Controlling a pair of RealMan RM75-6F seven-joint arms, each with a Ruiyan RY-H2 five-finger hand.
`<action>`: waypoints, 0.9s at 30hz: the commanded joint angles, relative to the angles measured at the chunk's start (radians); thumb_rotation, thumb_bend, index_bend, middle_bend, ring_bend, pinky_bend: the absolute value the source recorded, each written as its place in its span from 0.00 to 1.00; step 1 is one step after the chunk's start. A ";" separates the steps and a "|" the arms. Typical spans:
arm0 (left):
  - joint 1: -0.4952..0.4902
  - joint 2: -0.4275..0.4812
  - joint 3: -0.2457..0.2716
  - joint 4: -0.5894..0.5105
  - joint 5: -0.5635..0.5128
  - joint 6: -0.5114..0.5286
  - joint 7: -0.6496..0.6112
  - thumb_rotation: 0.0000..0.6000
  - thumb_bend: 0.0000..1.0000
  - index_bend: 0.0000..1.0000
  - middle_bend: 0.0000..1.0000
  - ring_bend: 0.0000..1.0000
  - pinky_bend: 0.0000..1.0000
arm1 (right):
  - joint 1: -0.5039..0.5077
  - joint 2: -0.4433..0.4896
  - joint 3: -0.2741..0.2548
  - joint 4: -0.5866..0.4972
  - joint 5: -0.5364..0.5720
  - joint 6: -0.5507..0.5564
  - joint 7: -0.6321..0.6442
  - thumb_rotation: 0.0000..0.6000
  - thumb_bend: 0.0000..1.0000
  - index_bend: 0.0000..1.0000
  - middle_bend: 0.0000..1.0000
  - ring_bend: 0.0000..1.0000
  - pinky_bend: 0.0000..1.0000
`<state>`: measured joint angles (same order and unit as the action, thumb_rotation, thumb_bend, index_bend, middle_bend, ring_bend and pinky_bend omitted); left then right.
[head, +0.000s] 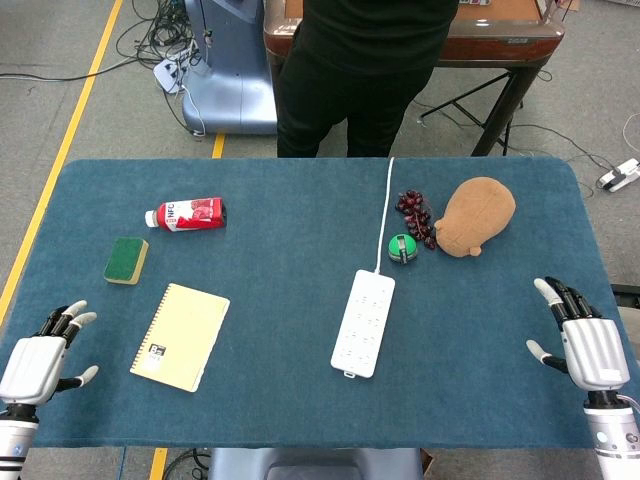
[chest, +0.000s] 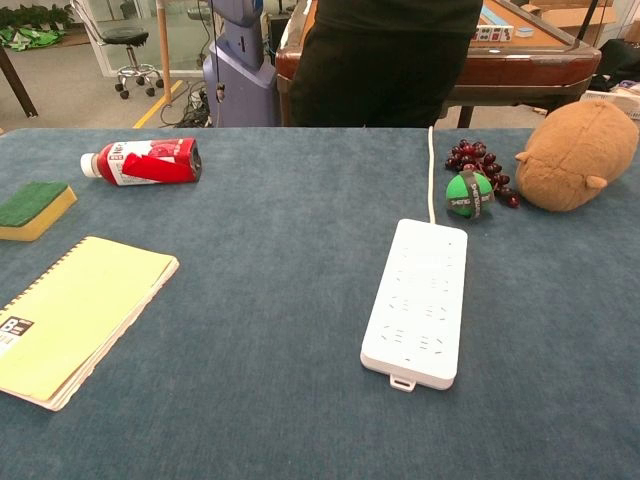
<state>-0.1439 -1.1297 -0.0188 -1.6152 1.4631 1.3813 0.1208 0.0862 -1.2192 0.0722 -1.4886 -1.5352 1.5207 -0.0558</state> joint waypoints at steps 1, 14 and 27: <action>0.001 0.005 -0.001 -0.007 -0.003 0.000 -0.005 1.00 0.17 0.27 0.11 0.13 0.48 | -0.001 0.001 -0.005 -0.005 0.000 -0.005 -0.006 1.00 0.00 0.15 0.15 0.19 0.45; 0.014 0.022 0.002 -0.022 -0.006 0.016 -0.011 1.00 0.17 0.27 0.13 0.14 0.50 | 0.071 -0.036 0.019 -0.006 -0.030 -0.058 -0.112 1.00 0.04 0.15 0.52 0.68 0.81; 0.015 0.025 -0.001 -0.018 -0.015 0.013 -0.022 1.00 0.17 0.28 0.15 0.16 0.50 | 0.264 -0.091 0.099 -0.092 0.033 -0.272 -0.379 1.00 0.58 0.32 1.00 1.00 1.00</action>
<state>-0.1286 -1.1045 -0.0197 -1.6333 1.4485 1.3943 0.0988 0.3286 -1.2934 0.1601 -1.5704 -1.5163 1.2778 -0.4097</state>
